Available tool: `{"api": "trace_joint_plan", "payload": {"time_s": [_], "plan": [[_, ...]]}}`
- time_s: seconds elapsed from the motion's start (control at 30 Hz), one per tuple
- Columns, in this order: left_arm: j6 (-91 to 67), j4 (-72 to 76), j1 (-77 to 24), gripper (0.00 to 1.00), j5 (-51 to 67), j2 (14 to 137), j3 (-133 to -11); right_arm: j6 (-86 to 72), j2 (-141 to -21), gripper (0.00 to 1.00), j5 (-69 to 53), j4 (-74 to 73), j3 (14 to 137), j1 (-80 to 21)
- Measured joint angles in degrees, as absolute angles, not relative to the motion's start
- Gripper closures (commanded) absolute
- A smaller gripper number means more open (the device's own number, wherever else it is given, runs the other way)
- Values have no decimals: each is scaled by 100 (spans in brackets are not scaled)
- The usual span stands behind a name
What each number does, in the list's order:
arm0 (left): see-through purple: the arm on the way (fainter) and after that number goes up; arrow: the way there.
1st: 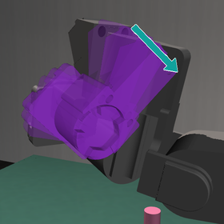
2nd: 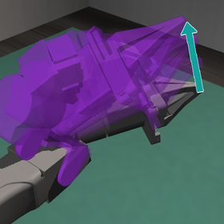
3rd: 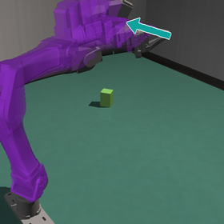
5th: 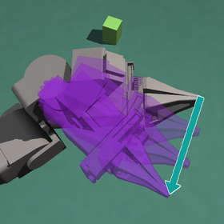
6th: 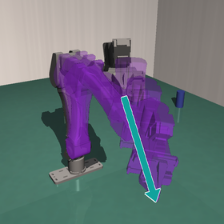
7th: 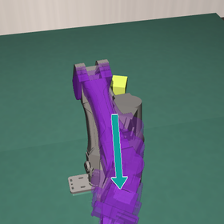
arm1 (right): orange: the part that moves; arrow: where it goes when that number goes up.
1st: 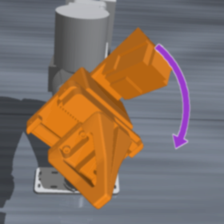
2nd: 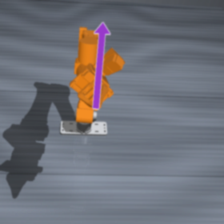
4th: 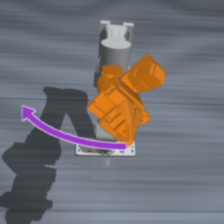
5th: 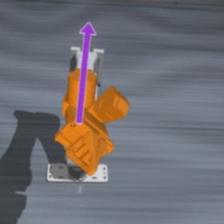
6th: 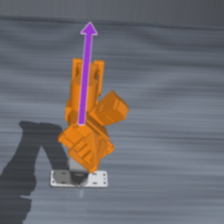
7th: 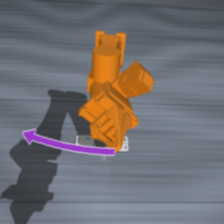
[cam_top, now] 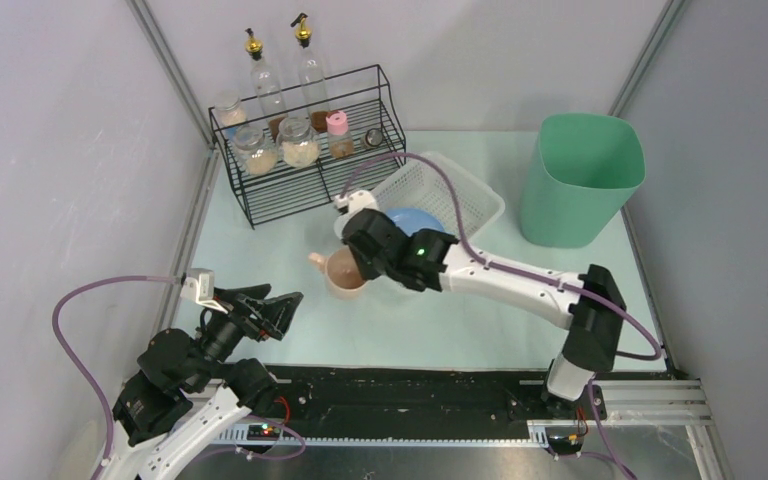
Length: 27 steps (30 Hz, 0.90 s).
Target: Clear the kitchen counter
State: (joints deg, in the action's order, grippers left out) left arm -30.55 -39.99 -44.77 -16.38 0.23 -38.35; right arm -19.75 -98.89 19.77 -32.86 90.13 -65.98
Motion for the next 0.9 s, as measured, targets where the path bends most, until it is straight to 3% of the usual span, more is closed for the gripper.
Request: {"api": "trace_joint_plan", "payload": {"time_s": [0.43, 0.9], "plan": [[-3055, -3999, -4477, 2, -1638, 25, -3835, -2204, -8906, 100, 1992, -3267, 8173, -4613], [-3057, -3999, -4477, 2, -1638, 25, -3835, -2783, -9011, 100, 1706, -2932, 8079, -3044]]}}
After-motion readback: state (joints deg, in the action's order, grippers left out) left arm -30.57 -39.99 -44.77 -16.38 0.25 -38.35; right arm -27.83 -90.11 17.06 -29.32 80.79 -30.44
